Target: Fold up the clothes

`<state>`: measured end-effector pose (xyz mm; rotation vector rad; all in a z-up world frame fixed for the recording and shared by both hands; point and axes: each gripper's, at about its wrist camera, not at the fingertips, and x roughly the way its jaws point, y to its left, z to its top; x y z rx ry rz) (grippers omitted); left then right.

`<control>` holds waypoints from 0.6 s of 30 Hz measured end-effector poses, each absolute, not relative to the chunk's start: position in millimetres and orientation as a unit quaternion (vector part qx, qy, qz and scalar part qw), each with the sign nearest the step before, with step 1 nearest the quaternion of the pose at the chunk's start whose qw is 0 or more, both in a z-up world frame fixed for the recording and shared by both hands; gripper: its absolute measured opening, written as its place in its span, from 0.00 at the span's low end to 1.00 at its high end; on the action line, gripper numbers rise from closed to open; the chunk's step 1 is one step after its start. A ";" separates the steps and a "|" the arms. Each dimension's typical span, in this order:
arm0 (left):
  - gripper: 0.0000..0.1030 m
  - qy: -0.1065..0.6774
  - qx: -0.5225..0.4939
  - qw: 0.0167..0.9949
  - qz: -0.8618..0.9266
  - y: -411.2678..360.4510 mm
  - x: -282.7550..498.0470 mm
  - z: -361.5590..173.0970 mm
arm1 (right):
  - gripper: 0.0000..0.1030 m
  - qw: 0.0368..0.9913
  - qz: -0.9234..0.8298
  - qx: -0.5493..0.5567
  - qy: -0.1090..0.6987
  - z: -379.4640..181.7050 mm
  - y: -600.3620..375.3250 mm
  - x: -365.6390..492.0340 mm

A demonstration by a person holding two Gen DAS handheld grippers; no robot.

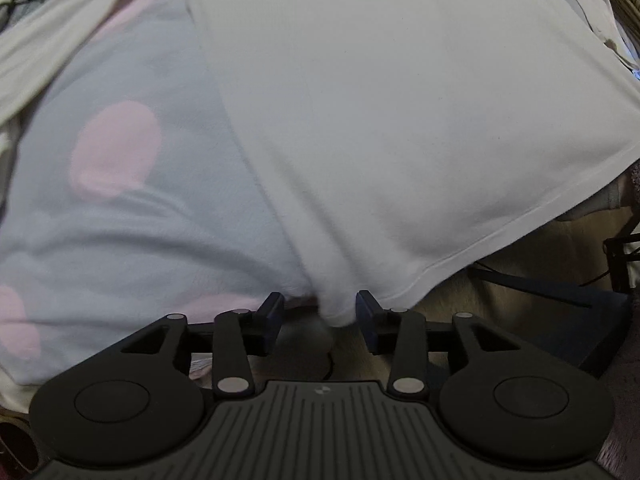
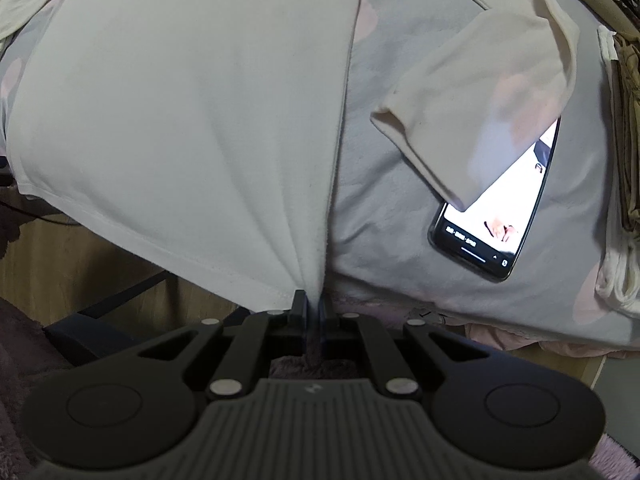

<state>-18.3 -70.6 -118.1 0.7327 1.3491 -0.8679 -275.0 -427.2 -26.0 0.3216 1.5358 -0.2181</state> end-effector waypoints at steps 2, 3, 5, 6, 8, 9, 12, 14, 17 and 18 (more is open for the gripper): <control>0.00 0.595 0.315 0.627 -0.392 -71.3 -23.2 -117.3 | 0.06 0.704 -0.098 0.148 0.687 -24.1 -428.0 -276.2; 0.00 0.593 0.317 0.626 -0.396 -71.3 -26.2 -114.7 | 0.06 0.705 -0.098 0.149 0.686 -22.8 -428.3 -276.8; 0.00 0.578 0.312 0.632 -0.411 -68.7 -30.8 -99.9 | 0.06 0.707 -0.097 0.152 0.683 -20.4 -429.1 -277.5; 0.00 0.572 0.299 0.635 -0.423 -66.8 -32.3 -89.3 | 0.06 0.708 -0.096 0.154 0.683 -19.7 -429.5 -277.5; 0.00 0.559 0.273 0.639 -0.452 -64.5 -35.9 -69.9 | 0.06 0.708 -0.094 0.154 0.683 -19.4 -430.0 -276.7; 0.00 0.551 0.260 0.640 -0.468 -64.0 -37.9 -61.1 | 0.06 0.708 -0.093 0.154 0.683 -19.3 -430.2 -275.9; 0.00 0.534 0.210 0.645 -0.505 -72.7 -42.3 -44.1 | 0.06 0.708 -0.091 0.154 0.683 -17.5 -430.2 -274.5; 0.00 0.525 0.203 0.645 -0.517 -85.6 -48.7 -45.3 | 0.06 0.709 -0.090 0.153 0.683 -15.9 -430.1 -273.7; 0.00 0.523 0.192 0.640 -0.529 -105.4 -56.7 -54.8 | 0.06 0.710 -0.089 0.153 0.682 -13.5 -430.0 -272.6; 0.02 0.530 0.184 0.636 -0.530 -110.7 -58.7 -59.9 | 0.06 0.710 -0.089 0.152 0.682 -12.7 -430.0 -272.3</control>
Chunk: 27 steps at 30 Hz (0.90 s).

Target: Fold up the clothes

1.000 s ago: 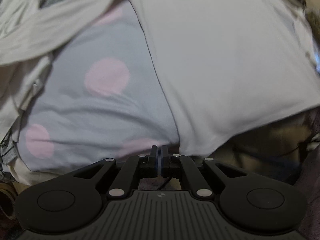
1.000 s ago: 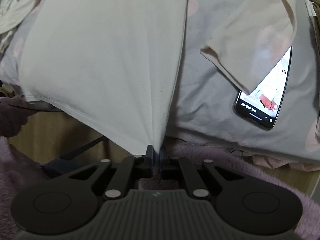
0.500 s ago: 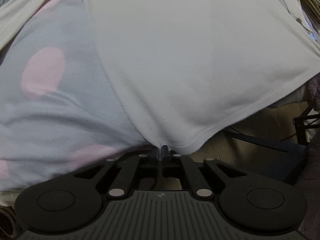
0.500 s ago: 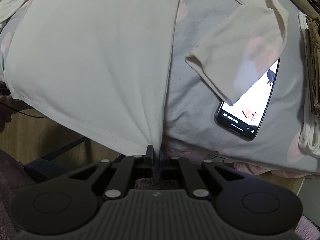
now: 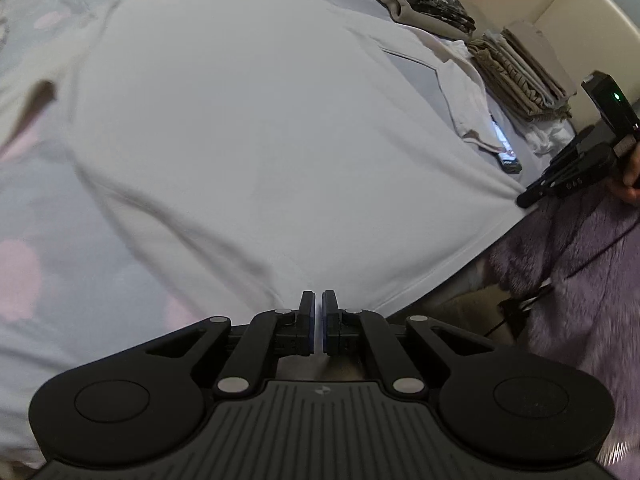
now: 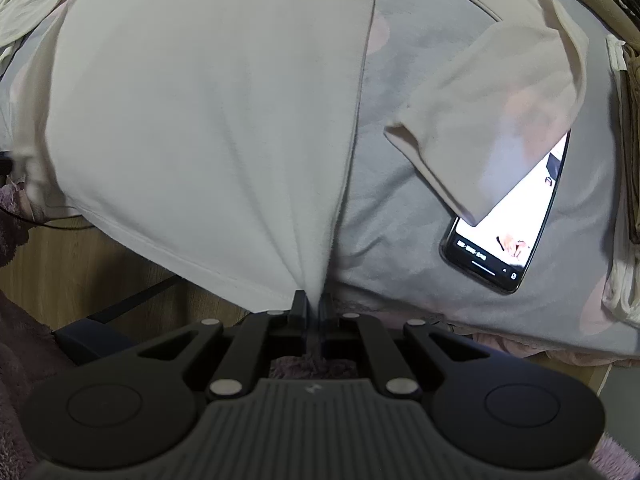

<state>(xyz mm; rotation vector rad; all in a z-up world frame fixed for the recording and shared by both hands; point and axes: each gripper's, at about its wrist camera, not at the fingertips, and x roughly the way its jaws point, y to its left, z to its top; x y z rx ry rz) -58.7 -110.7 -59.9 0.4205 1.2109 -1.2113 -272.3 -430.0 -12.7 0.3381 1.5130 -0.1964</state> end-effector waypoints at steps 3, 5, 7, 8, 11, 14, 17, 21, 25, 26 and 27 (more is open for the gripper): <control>0.14 0.530 0.177 0.631 -0.538 -117.9 -63.8 -65.5 | 0.06 0.711 -0.087 0.152 0.681 -10.3 -429.9 -271.1; 0.14 0.529 0.189 0.628 -0.538 -112.3 -65.7 -63.3 | 0.06 0.711 -0.086 0.152 0.681 -8.7 -430.2 -270.4; 0.14 0.526 0.202 0.642 -0.519 -104.7 -65.1 -59.7 | 0.06 0.712 -0.085 0.152 0.681 -7.2 -430.7 -269.7; 0.14 0.524 0.196 0.650 -0.514 -101.9 -63.1 -56.9 | 0.06 0.712 -0.085 0.152 0.680 -6.5 -431.0 -269.4; 0.14 0.537 0.157 0.668 -0.490 -97.7 -55.1 -55.2 | 0.06 0.712 -0.084 0.152 0.680 -4.2 -431.8 -268.3; 0.14 0.574 0.103 0.675 -0.452 -105.3 -42.4 -62.0 | 0.06 0.713 -0.082 0.152 0.679 -1.9 -432.6 -267.2; 0.14 0.606 0.059 0.673 -0.421 -116.9 -30.9 -70.5 | 0.06 0.714 -0.081 0.153 0.678 0.7 -433.4 -267.3; 0.15 0.638 0.047 0.665 -0.385 -130.5 -24.5 -80.6 | 0.06 0.717 -0.082 0.157 0.675 3.8 -431.8 -268.1; 0.19 0.652 0.046 0.671 -0.350 -138.5 -22.1 -90.4 | 0.06 0.719 -0.079 0.162 0.671 6.6 -430.5 -268.5; 0.19 0.657 0.041 0.670 -0.344 -139.5 -21.3 -93.5 | 0.06 0.720 -0.078 0.162 0.670 7.5 -430.7 -268.9; 0.19 0.660 0.039 0.669 -0.340 -141.3 -22.6 -96.3 | 0.06 0.721 -0.078 0.162 0.670 8.4 -431.0 -268.8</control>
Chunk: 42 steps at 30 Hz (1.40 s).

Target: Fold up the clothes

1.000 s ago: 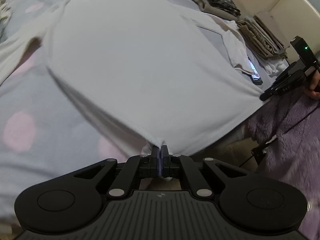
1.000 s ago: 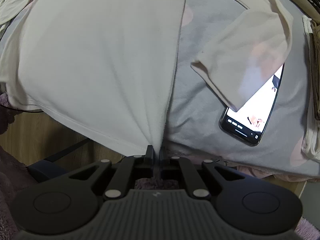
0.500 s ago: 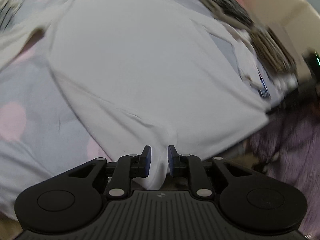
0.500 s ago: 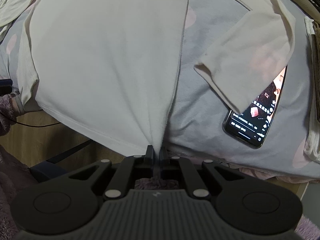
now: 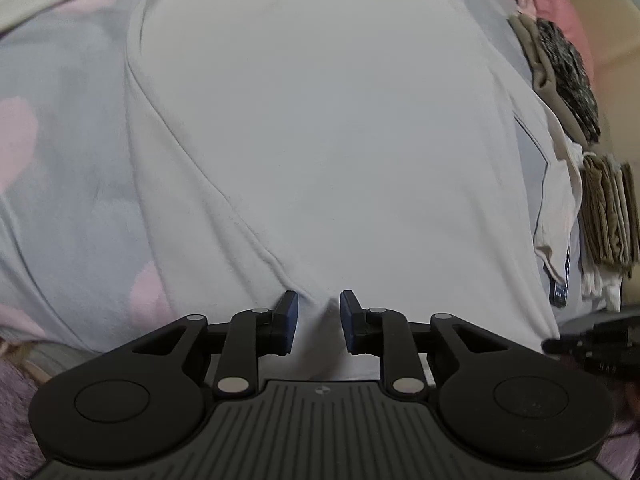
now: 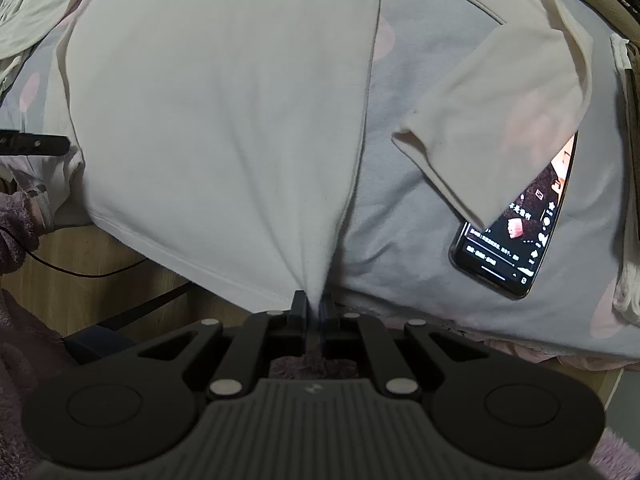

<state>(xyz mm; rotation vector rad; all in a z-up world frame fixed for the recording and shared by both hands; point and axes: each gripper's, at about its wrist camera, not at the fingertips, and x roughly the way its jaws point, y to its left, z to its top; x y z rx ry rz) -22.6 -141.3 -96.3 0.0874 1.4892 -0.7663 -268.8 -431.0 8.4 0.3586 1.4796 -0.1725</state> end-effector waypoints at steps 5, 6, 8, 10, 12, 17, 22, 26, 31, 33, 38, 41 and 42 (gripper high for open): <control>0.04 0.656 0.061 0.681 -0.320 -145.1 -25.8 -102.1 | 0.06 0.723 -0.077 0.163 0.667 12.8 -432.7 -269.5; 0.03 0.653 0.067 0.683 -0.319 -144.2 -26.7 -101.5 | 0.06 0.723 -0.077 0.163 0.667 13.7 -432.9 -269.7; 0.02 0.652 0.062 0.685 -0.320 -134.1 -25.9 -94.3 | 0.06 0.723 -0.077 0.163 0.667 15.9 -433.4 -270.0; 0.02 0.648 0.059 0.687 -0.322 -120.0 -24.6 -82.7 | 0.06 0.724 -0.076 0.167 0.665 20.0 -434.5 -271.1; 0.02 0.647 0.063 0.686 -0.327 -98.8 -22.9 -64.7 | 0.06 0.725 -0.075 0.171 0.663 24.2 -435.5 -272.3; 0.02 0.636 0.101 0.695 -0.320 -47.1 -14.2 -16.0 | 0.06 0.732 -0.060 0.173 0.657 50.4 -431.6 -271.8; 0.01 0.657 0.120 0.696 -0.264 2.6 13.6 -5.5 | 0.05 0.739 -0.081 0.144 0.653 62.9 -442.3 -274.7; 0.01 0.669 0.117 0.681 -0.274 2.1 15.7 -27.0 | 0.05 0.718 -0.080 0.147 0.676 30.0 -435.9 -273.7; 0.02 0.676 0.168 0.661 -0.281 -20.1 10.3 -66.1 | 0.06 0.698 -0.069 0.147 0.698 -1.1 -424.6 -275.2; 0.03 0.678 0.187 0.653 -0.280 -28.2 7.4 -77.6 | 0.06 0.700 -0.070 0.156 0.694 -9.4 -426.8 -271.9; 0.10 0.670 0.192 0.658 -0.285 -34.6 13.0 -73.6 | 0.14 0.719 -0.115 0.179 0.662 10.6 -454.9 -274.6; 0.12 0.654 0.180 0.676 -0.287 -40.1 20.7 -59.0 | 0.16 0.729 -0.141 0.193 0.641 22.6 -471.8 -276.2; 0.12 0.645 0.177 0.684 -0.290 -43.5 23.9 -53.0 | 0.16 0.732 -0.150 0.197 0.634 26.6 -477.4 -276.7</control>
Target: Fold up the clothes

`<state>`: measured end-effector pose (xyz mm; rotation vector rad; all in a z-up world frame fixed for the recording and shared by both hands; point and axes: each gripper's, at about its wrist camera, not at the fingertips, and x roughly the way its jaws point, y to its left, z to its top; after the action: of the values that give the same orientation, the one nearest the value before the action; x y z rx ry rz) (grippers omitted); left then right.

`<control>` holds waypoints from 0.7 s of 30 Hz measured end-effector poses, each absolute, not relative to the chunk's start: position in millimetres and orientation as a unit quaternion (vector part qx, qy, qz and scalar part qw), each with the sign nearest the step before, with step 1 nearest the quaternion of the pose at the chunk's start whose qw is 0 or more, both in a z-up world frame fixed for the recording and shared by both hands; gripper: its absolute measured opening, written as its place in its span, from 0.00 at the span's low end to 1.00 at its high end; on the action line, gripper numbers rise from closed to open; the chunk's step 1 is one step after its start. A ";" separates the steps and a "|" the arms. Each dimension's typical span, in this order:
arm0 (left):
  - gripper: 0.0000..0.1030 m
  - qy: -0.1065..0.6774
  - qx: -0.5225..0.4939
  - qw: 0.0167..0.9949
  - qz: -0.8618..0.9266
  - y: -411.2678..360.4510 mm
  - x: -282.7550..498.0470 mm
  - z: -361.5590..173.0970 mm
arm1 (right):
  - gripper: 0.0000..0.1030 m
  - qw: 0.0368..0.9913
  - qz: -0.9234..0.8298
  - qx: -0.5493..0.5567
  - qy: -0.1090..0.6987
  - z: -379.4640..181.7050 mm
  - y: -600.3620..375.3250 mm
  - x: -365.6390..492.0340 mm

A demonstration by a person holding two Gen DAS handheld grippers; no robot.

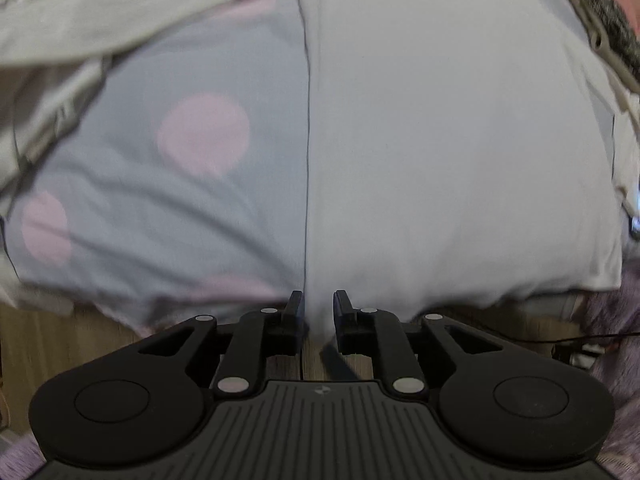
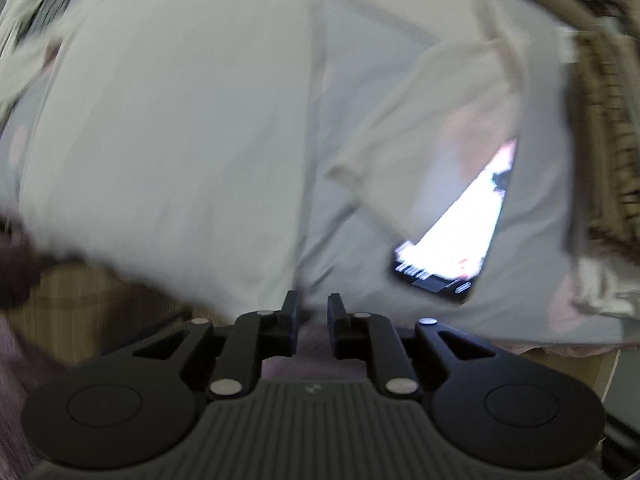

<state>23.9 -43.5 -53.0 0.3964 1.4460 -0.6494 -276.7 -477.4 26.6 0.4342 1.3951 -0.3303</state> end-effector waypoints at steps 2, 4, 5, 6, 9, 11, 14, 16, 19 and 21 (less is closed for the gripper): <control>0.12 0.634 0.171 0.693 -0.296 -52.7 29.4 -43.8 | 0.18 0.738 -0.184 0.209 0.615 33.2 -496.7 -277.7; 0.12 0.624 0.166 0.700 -0.305 -63.8 35.1 -36.9 | 0.21 0.737 -0.226 0.222 0.597 24.9 -520.8 -278.4; 0.12 0.618 0.164 0.704 -0.310 -69.4 37.6 -34.1 | 0.24 0.736 -0.243 0.232 0.588 21.3 -531.8 -278.8; 0.12 0.612 0.163 0.707 -0.316 -77.1 39.9 -30.2 | 0.26 0.737 -0.256 0.241 0.577 18.9 -541.5 -279.0; 0.12 0.592 0.168 0.717 -0.328 -100.9 44.9 -24.9 | 0.30 0.740 -0.287 0.267 0.547 13.1 -567.5 -277.8; 0.12 0.581 0.172 0.722 -0.334 -117.2 47.4 -23.7 | 0.30 0.739 -0.300 0.278 0.536 5.1 -580.5 -274.8; 0.12 0.574 0.170 0.723 -0.345 -140.5 48.2 -27.7 | 0.30 0.733 -0.314 0.284 0.533 -7.3 -593.1 -270.4; 0.12 0.573 0.167 0.721 -0.351 -151.8 46.9 -32.7 | 0.30 0.731 -0.320 0.288 0.529 -15.0 -599.5 -267.8; 0.12 0.577 0.165 0.717 -0.355 -168.6 48.1 -42.1 | 0.30 0.729 -0.328 0.295 0.523 -26.5 -609.1 -264.0; 0.12 0.580 0.166 0.714 -0.356 -178.8 48.0 -44.5 | 0.30 0.728 -0.333 0.300 0.519 -34.2 -615.5 -261.4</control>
<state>48.0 -178.8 -44.5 0.3668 1.2856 -0.7893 -261.4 -615.5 -34.2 0.6606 1.1448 -0.7348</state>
